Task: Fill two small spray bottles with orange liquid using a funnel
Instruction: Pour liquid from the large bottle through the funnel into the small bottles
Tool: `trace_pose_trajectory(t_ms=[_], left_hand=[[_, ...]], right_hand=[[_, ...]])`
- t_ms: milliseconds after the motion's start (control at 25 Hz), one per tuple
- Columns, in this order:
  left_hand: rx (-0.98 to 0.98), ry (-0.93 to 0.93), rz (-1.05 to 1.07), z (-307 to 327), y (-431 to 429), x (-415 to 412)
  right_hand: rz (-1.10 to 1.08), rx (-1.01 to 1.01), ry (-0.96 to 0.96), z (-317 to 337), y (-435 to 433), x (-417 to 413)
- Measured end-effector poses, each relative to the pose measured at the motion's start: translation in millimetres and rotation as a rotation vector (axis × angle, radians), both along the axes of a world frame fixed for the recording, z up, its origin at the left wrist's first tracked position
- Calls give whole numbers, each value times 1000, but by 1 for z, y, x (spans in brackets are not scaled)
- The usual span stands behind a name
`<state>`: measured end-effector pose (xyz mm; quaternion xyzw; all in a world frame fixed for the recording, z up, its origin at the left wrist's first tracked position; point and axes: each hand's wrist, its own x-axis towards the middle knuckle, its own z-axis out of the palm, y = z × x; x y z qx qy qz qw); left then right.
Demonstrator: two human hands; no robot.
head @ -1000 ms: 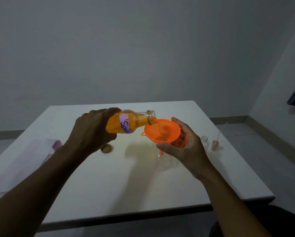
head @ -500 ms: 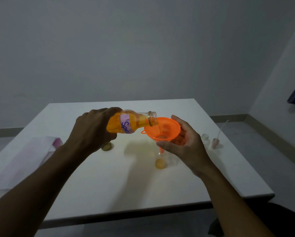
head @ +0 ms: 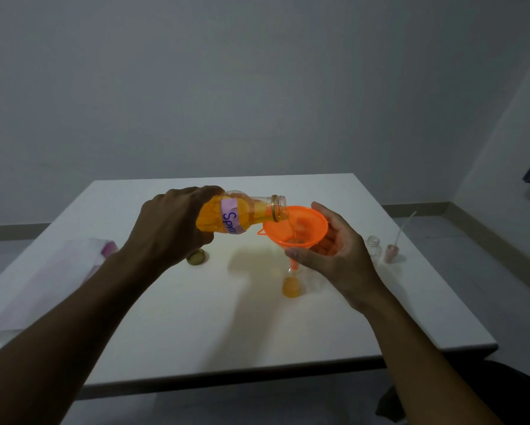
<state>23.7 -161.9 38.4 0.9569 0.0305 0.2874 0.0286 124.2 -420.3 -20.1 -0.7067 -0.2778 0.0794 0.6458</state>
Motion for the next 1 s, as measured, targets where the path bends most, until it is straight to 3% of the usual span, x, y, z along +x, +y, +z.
trace_pose_trajectory(t_ms=[1000], left_hand=[[19,1,12,1,-1,0]], right_hand=[[3,21,1,-4,1,3]])
